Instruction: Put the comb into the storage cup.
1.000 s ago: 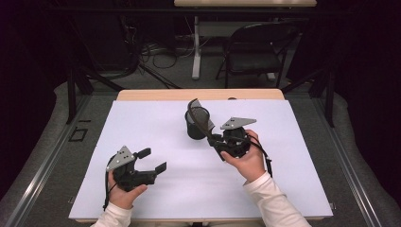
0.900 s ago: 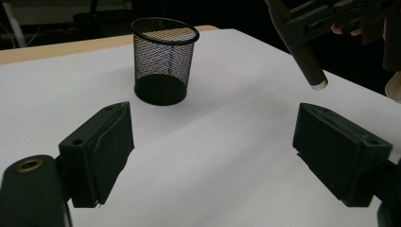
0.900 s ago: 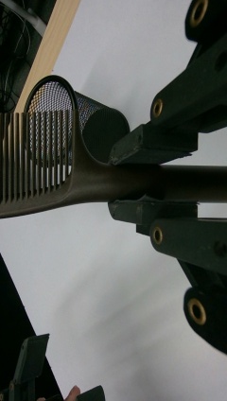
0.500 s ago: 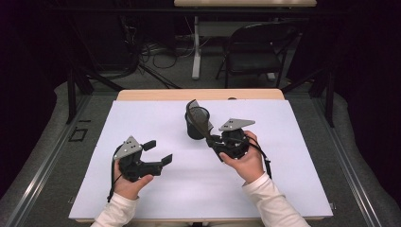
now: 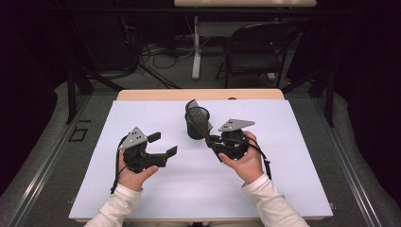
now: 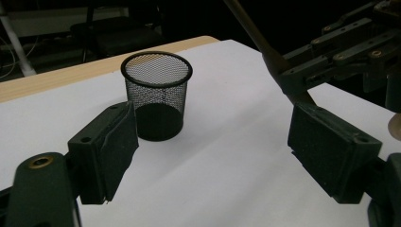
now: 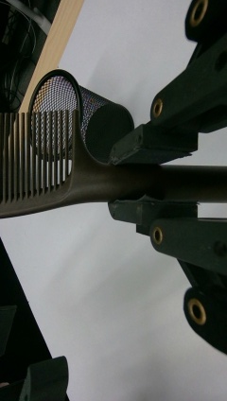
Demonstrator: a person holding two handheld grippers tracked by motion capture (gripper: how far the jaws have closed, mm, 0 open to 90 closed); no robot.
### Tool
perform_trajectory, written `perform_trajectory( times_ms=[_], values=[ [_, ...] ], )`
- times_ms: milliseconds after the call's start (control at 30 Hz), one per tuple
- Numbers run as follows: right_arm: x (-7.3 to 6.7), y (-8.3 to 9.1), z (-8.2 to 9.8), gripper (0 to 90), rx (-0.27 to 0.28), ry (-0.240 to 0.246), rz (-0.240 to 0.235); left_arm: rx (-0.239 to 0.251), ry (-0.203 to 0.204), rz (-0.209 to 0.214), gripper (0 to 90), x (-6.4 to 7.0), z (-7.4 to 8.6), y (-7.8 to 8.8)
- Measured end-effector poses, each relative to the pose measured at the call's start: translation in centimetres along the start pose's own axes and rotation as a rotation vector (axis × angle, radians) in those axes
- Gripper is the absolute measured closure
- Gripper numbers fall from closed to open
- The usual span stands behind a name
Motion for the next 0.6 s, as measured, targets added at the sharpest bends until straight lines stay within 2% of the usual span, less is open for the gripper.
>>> perform_trajectory(
  times_ms=[167, 600],
  values=[
    [-0.1, -0.1, 0.0, 73.0, 0.009, 0.001, -0.005, -0.001, -0.010, -0.008, 20.1, 0.1, -0.8, -0.4],
    [-0.3, 0.0, -0.1, 73.0, 0.029, 0.011, 0.002, -0.013, 0.020, -0.006, 26.9, -0.1, -2.3, -1.3]
  ],
)
Point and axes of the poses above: each handheld gripper's, and its own axes: y roughly backward along the jaws, z roughly out of its underside, x roughly to its right, the point moved 5 cm from there along -y, roughly forward along the jaws, and after that the axes turned 4 degrees about x, right-handed, at the moved point
